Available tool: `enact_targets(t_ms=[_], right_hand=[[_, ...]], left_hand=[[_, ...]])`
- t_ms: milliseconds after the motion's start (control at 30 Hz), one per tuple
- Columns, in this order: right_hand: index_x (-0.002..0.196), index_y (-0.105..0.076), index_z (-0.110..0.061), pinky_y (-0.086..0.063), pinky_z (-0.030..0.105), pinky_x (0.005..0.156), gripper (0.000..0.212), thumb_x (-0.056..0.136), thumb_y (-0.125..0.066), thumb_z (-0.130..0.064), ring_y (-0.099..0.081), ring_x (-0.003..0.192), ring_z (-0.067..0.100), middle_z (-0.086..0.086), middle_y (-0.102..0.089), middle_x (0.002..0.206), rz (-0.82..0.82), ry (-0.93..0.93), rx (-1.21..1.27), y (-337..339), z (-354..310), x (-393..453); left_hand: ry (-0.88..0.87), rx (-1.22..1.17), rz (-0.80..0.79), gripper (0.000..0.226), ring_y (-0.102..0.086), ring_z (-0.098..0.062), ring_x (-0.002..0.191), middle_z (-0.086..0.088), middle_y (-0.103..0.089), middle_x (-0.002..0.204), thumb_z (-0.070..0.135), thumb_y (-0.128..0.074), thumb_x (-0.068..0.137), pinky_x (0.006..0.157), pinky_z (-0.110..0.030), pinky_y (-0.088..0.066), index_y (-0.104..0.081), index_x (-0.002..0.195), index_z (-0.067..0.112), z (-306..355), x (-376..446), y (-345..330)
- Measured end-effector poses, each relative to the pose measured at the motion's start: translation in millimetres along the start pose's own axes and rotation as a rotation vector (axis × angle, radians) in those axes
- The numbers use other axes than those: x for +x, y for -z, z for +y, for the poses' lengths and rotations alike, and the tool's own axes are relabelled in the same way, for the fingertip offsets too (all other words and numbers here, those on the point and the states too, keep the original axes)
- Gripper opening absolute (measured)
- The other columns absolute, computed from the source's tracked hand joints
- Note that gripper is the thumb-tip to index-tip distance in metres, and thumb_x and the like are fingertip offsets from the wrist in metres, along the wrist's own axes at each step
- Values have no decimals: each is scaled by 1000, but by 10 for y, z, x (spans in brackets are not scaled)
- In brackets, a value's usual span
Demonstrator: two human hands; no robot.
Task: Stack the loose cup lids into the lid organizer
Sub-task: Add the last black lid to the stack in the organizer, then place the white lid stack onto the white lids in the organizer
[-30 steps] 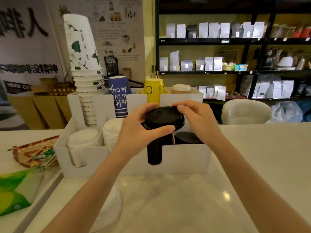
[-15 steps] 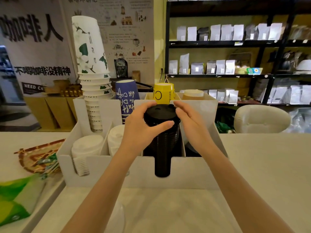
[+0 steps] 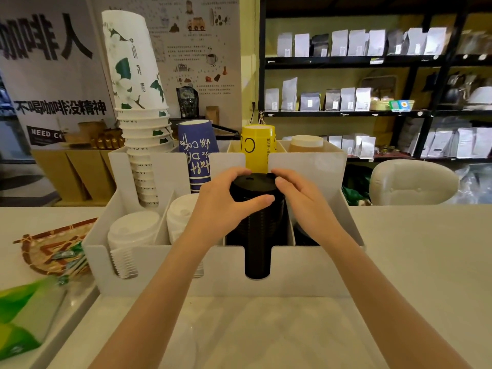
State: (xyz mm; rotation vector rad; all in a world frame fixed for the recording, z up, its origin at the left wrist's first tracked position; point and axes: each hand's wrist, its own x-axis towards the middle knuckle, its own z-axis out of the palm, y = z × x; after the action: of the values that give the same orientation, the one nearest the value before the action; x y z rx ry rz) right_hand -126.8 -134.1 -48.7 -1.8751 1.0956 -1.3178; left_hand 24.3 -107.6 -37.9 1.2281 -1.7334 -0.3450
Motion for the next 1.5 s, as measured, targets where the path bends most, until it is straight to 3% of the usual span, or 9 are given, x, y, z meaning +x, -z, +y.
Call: enact_targets(t_ms=[233, 400, 533, 600, 733, 833, 1000, 1267, 1500], right_hand=[[126, -47, -19, -40, 7, 80, 35, 93, -38, -23, -50, 104, 5, -7, -55, 111, 6, 43, -71, -32, -19, -54], [126, -48, -17, -43, 27, 95, 36, 94, -36, -27, -52, 111, 13, 2, -59, 119, 59, 79, -78, -71, 28, -104], [128, -46, -20, -40, 9, 86, 37, 94, -35, -28, -49, 108, 5, -6, -56, 116, 24, 57, -77, -45, 29, -109], [131, -42, -22, -37, 3, 82, 38, 94, -35, -28, -44, 109, 0, -8, -52, 120, 2, 43, -100, -20, 7, -109], [135, -35, -21, -27, 19, 100, 41, 94, -35, -26, -33, 119, -2, -4, -44, 138, 27, 72, -142, 16, -107, -172], [129, -43, -21, -33, 22, 101, 36, 93, -39, -23, -40, 117, 1, -7, -50, 125, 97, 116, -72, -7, -246, -274], [120, -52, -16, -39, -2, 81, 30, 91, -44, -16, -52, 106, 3, -5, -57, 114, 192, 148, 22, -246, -356, -619], [127, -45, -20, -40, 5, 78, 37, 91, -45, -18, -52, 99, 0, -5, -56, 114, -77, 50, 31, -766, -308, -1159], [136, -32, -24, -37, 28, 98, 48, 90, -45, -24, -45, 116, 13, 1, -47, 134, -304, -90, -81, -1185, -190, -1500]], left_hand=[[15, 79, -131, 58, -51, -8, 100, 7, -58, 108, 41, -67, 70, 76, -10, -39, -50, 123, 24, 0, 8, 71], [0, 113, -140, 54, -50, -9, 101, 8, -54, 107, 40, -64, 74, 72, -8, -39, -47, 123, 23, 37, -12, 47], [-17, 196, -126, 59, -39, -13, 123, -2, -44, 134, 40, -56, 81, 76, 1, -24, -39, 132, 17, 52, -47, -7], [-21, 216, -138, 62, -30, -13, 129, -1, -35, 144, 43, -51, 82, 80, -4, -17, -34, 136, 18, 61, -65, -21], [-19, 162, -134, 63, -20, -10, 137, 3, -24, 151, 49, -45, 83, 106, -19, -20, -29, 138, 22, 95, -107, 26], [-43, 105, -57, 57, -20, -8, 138, 5, -26, 151, 47, -39, 87, 111, -26, -16, -30, 138, 23, 155, -234, 130], [-71, 57, 35, 46, -32, -8, 132, 4, -39, 144, 41, -31, 91, 110, -31, -26, -34, 135, 25, 104, -619, 351], [158, 196, -79, 53, -29, -12, 134, 5, -34, 147, 49, -33, 86, 110, -33, -22, -31, 135, 29, -306, -1333, 713], [413, 201, -220, 77, -31, -15, 133, 2, -29, 149, 61, -49, 72, 110, -36, -26, -27, 137, 26, -578, -1868, 881]])
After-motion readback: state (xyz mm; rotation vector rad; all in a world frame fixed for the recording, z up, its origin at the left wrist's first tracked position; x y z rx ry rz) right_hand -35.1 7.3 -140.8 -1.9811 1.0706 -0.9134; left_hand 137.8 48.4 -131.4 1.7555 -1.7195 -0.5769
